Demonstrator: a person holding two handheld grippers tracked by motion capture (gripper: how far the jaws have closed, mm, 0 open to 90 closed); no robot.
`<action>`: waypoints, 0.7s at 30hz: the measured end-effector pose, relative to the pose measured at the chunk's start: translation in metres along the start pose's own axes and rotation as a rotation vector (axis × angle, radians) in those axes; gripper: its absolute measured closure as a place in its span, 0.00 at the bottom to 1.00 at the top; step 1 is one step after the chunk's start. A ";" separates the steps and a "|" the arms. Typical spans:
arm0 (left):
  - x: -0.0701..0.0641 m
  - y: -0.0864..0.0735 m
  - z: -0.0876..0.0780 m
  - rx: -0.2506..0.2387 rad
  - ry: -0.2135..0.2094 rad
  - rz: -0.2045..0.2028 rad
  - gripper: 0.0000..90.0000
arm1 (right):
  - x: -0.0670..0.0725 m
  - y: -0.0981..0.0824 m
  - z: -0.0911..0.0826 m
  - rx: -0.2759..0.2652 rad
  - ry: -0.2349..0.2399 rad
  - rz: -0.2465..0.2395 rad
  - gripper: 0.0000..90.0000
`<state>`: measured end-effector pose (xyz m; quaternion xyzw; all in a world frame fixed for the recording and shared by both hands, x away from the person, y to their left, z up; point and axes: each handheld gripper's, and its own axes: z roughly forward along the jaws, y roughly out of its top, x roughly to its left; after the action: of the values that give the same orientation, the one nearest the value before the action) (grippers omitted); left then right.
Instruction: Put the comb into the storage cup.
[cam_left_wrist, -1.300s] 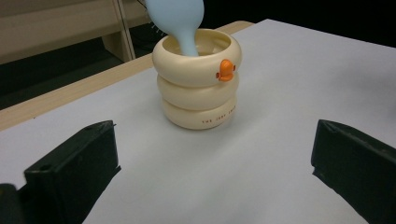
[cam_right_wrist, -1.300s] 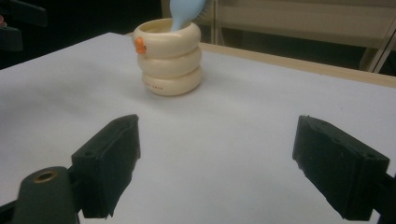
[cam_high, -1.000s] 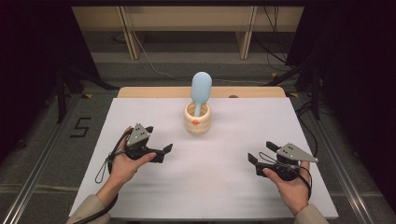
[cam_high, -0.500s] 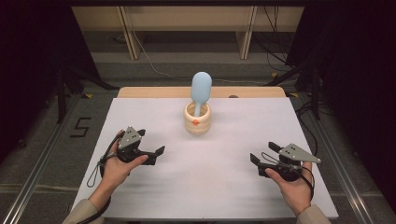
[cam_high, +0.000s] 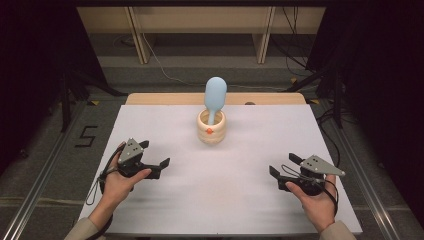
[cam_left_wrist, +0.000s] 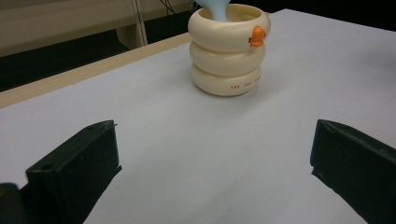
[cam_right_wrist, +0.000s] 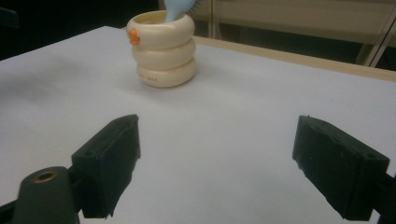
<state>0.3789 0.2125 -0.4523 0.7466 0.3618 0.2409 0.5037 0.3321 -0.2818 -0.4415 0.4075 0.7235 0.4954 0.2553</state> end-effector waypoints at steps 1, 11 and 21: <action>0.000 -0.001 -0.001 -0.004 0.003 0.001 0.01 | 0.000 -0.001 0.000 0.001 0.001 -0.002 0.18; 0.006 -0.007 -0.004 -0.007 0.018 -0.020 0.01 | 0.000 -0.004 0.000 0.011 0.005 -0.009 0.18; 0.009 -0.013 -0.007 0.010 0.033 -0.014 0.01 | 0.000 -0.007 -0.001 0.016 0.000 -0.014 0.18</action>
<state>0.3758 0.2268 -0.4618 0.7424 0.3762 0.2480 0.4957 0.3292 -0.2837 -0.4478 0.4044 0.7303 0.4876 0.2555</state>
